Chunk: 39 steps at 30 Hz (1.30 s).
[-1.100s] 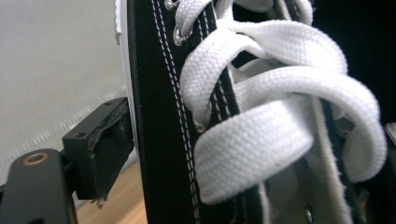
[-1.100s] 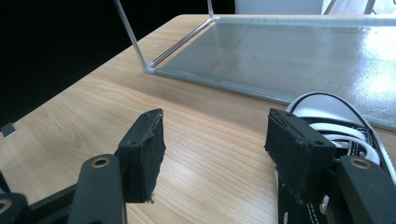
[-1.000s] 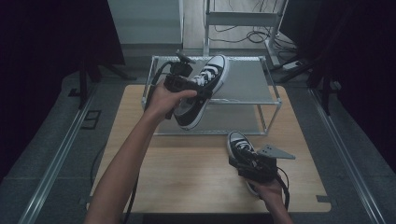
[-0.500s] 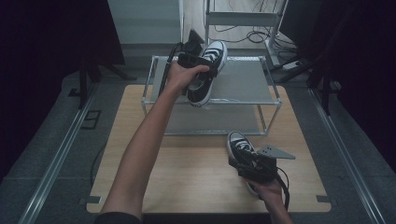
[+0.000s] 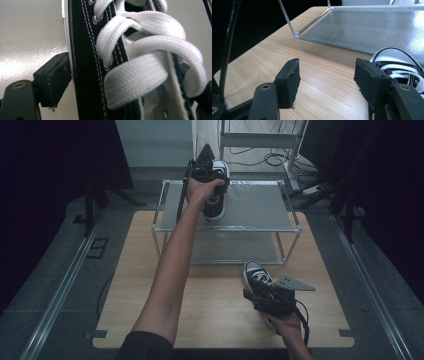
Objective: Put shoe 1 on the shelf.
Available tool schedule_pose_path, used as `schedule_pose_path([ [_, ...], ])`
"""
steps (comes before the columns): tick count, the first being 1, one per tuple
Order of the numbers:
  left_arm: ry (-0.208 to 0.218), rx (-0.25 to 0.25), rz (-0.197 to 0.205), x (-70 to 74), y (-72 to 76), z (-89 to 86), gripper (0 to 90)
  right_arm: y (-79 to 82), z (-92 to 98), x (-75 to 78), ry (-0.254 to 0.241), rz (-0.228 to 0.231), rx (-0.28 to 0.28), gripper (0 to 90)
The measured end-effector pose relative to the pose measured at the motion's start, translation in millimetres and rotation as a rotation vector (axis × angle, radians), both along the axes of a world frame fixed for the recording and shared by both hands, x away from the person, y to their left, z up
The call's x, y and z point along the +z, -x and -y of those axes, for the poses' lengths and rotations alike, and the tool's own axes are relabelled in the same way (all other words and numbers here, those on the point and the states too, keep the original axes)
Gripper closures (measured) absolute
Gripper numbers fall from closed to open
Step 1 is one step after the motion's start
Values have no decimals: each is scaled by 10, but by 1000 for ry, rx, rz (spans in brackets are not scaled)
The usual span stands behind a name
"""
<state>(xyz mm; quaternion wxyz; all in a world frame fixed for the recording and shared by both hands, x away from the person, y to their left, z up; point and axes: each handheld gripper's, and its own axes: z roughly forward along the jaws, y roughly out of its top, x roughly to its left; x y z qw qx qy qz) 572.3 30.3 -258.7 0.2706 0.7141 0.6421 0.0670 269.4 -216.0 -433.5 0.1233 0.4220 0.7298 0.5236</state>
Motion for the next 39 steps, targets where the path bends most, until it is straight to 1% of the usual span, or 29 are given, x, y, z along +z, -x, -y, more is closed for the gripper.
schedule_pose_path([
  [3, -3, 16, -14, -43, -50, 30, 156, 1, -1, 0, 1, 2, 0, 372],
  [6, -31, 49, -28, -89, -98, 58, 156, 5, -6, -2, 1, 1, 0, 371],
  [9, -48, 71, -38, -131, -137, 71, 155, 9, -7, -1, 1, 0, 1, 371],
  [13, -76, 84, -44, -182, -165, 85, 153, 10, -14, -6, 2, 0, 4, 371],
  [16, -104, 69, -52, -219, -180, 96, 150, 6, -21, -15, 4, -3, 5, 369],
  [18, -98, 76, -58, -249, -193, 95, 149, 5, -27, -21, 5, -5, 5, 369],
  [21, -103, 76, -67, -288, -219, 103, 148, 5, -37, -28, 8, -7, 7, 369],
  [26, -104, 72, -82, -304, -243, 108, 143, -1, -41, -39, 10, -8, 7, 368],
  [28, -101, 68, -96, -320, -258, 102, 142, 0, -46, -42, 11, -9, 8, 367],
  [31, -101, 78, -100, -348, -268, 107, 137, 4, -55, -44, 13, -9, 11, 365],
  [34, -77, 93, -90, -339, -262, 106, 128, 5, -57, -44, 15, -8, 13, 364],
  [35, -77, 94, -85, -334, -259, 106, 126, 4, -58, -46, 15, -8, 13, 364],
  [38, -56, 92, -25, -278, -220, 94, 126, 5, -65, -49, 16, -11, 15, 363],
  [39, -54, 84, -23, -268, -211, 91, 119, 6, -68, -49, 17, -11, 17, 363],
])
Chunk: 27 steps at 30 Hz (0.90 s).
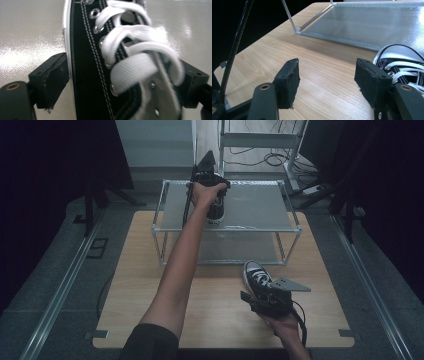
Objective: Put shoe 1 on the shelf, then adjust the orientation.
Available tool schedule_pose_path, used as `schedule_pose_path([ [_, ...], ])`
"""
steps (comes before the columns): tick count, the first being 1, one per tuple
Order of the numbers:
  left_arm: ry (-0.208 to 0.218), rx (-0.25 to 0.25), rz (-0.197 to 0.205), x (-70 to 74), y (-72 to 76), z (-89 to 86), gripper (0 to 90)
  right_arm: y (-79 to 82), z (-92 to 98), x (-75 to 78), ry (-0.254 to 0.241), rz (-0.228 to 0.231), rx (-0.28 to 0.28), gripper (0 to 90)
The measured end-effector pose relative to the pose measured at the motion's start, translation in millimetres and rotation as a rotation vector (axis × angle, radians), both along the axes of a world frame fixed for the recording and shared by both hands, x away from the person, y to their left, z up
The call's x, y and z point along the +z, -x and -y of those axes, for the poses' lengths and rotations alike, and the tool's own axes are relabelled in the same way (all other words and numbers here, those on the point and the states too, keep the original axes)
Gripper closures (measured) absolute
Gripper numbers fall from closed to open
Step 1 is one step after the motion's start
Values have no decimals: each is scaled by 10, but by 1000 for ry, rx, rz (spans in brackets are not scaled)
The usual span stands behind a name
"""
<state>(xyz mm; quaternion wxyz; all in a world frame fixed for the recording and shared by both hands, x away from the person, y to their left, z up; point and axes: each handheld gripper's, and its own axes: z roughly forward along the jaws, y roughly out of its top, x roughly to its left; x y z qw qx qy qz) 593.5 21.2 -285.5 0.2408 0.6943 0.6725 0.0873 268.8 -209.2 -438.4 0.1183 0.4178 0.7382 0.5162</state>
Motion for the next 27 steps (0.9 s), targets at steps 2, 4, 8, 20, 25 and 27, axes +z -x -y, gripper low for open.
schedule_pose_path([
  [2, 20, -7, 16, 21, 25, -24, 117, -1, -6, -2, 0, 0, 0, 363],
  [4, 44, -21, 34, 37, 62, -50, 117, 3, -9, 0, 1, -2, 4, 363],
  [8, 103, -66, 92, 106, 194, -123, 118, 5, -9, 5, 7, 3, 7, 363],
  [20, 202, -233, 238, 287, 821, -547, 149, 77, 13, -13, 59, 8, 15, 532],
  [25, 235, -293, 280, 274, 1175, -712, 149, 127, 81, 31, 74, 21, 23, 666],
  [27, 239, -317, 306, 254, 1307, -772, 149, 154, 112, 22, 84, 15, 15, 726],
])
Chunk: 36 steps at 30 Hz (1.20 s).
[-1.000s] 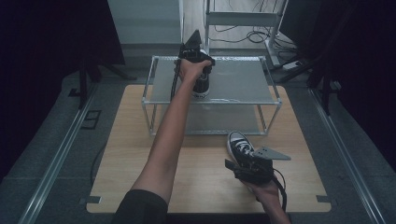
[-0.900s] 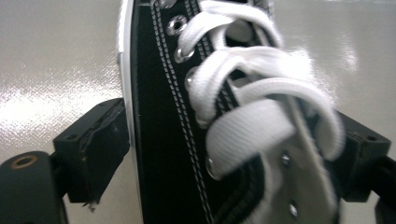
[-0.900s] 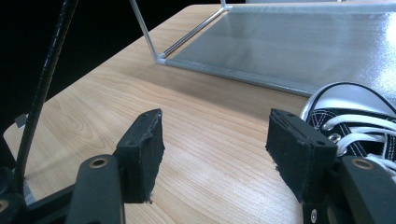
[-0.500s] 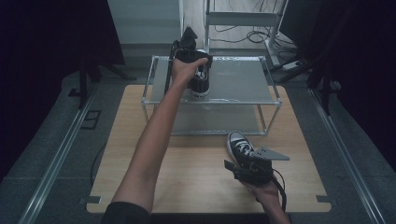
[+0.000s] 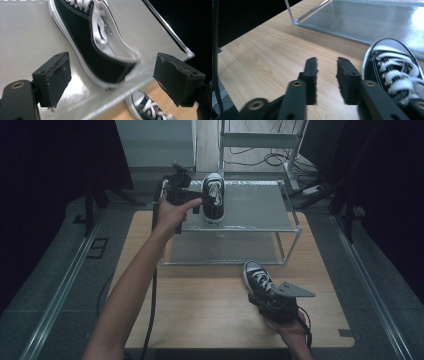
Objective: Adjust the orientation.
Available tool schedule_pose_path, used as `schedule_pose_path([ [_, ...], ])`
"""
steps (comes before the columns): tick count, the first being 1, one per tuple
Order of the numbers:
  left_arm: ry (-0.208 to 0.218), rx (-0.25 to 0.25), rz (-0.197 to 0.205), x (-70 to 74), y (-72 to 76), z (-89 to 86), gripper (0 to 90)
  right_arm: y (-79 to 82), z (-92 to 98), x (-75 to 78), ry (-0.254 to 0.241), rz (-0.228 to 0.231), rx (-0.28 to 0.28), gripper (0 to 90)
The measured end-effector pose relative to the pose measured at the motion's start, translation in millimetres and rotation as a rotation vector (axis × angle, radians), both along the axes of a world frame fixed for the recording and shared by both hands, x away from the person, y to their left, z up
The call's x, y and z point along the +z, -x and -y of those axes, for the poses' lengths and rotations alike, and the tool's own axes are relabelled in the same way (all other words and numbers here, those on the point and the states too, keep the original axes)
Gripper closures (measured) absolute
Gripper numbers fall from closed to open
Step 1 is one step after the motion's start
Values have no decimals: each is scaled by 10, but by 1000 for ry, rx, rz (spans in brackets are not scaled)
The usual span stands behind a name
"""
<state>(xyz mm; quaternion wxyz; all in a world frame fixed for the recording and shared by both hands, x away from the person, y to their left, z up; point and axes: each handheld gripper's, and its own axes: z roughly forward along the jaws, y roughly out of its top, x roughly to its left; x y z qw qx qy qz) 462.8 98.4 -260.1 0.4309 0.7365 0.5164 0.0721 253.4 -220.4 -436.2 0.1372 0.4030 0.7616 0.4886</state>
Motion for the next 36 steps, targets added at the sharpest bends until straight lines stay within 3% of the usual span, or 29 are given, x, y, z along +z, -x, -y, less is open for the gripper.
schedule_pose_path([
  [3, 21, -25, 30, -52, 185, -87, 152, 60, 34, -45, 11, -11, -3, 797],
  [10, -7, -67, 102, -258, 614, -234, 162, 219, 173, -162, 43, -7, -19, 882],
  [16, -13, -90, 127, -517, 851, -339, 168, 343, 247, -269, 70, -32, -14, 899],
  [20, -7, -93, 128, -682, 964, -414, 182, 385, 290, -368, 104, -56, -16, 899],
  [25, -29, -91, 124, -834, 1028, -458, 187, 401, 394, -466, 121, -79, -28, 900],
  [29, -19, -106, 112, -940, 1083, -484, 188, 406, 440, -472, 119, -78, -21, 900],
  [32, -33, -108, 109, -1024, 1135, -490, 188, 406, 508, -463, 142, -68, -54, 900],
  [36, -30, -120, 100, -1162, 1201, -481, 187, 381, 638, -465, 124, -76, -77, 900],
])
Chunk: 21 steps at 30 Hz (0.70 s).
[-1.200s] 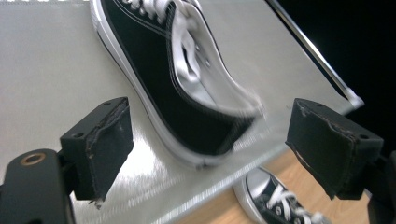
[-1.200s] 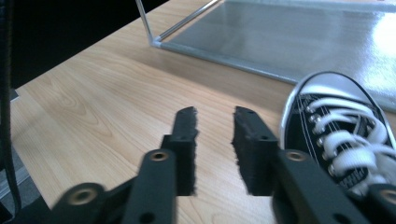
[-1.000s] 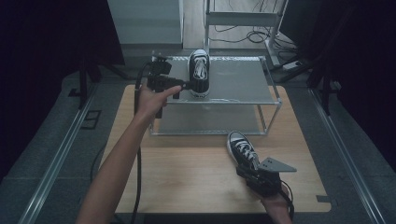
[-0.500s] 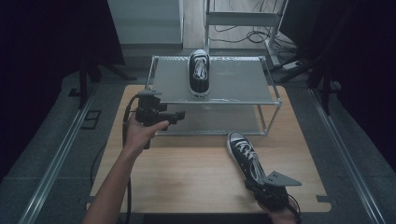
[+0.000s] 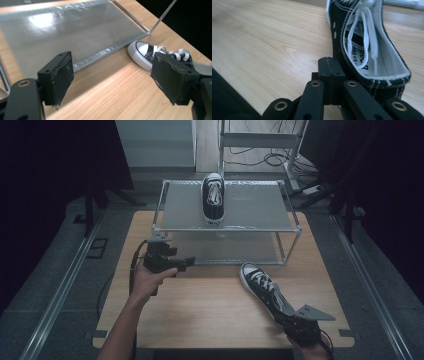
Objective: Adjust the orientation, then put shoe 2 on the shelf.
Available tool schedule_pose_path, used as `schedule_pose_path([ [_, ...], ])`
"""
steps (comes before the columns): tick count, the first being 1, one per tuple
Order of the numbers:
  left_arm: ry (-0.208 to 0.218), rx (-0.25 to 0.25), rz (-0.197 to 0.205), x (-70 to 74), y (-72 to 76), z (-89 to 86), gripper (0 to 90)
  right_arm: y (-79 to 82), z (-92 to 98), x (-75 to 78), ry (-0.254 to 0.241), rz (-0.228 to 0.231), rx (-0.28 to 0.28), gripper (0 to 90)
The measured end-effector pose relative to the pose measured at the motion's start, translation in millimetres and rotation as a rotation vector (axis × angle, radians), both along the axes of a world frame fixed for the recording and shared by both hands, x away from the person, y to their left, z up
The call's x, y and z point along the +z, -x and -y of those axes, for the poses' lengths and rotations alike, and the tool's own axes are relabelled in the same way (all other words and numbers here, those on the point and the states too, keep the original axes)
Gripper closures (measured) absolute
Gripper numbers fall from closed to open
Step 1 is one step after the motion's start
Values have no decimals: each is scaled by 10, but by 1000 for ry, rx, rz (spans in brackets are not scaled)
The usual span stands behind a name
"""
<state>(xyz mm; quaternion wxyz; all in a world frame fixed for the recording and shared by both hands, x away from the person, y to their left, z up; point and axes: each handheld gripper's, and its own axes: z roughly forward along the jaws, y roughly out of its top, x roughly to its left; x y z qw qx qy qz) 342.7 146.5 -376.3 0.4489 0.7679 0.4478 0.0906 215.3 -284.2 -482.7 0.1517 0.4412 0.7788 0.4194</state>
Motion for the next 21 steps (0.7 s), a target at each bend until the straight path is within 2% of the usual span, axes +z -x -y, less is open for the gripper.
schedule_pose_path([
  [2, -5, -4, -7, -87, 33, 8, 184, -4, 16, 1, -11, -9, 12, 882],
  [4, -3, -11, -18, -150, 53, 3, 184, 10, 13, 35, -35, 7, 23, 768],
  [6, -5, -10, -21, -207, 65, -7, 184, 13, 4, 122, -52, 25, 38, 690],
  [8, -11, -9, -32, -276, 73, -15, 184, 10, -1, 266, -51, 69, 32, 566],
  [11, -19, -3, -38, -348, 75, -29, 187, -112, 46, 467, -39, 90, 26, 428],
  [14, -32, 2, -44, -414, 79, -28, 187, -314, 107, 567, -27, 66, 34, 295],
  [15, -38, 3, -43, -424, 82, -25, 187, -412, 116, 594, -27, 45, 54, 275],
  [19, -34, -3, -47, -463, 92, -10, 187, -681, 91, 633, -29, -5, 90, 267],
  [21, -34, -6, -51, -491, 99, 3, 187, -793, 71, 626, -15, -27, 90, 269],
])
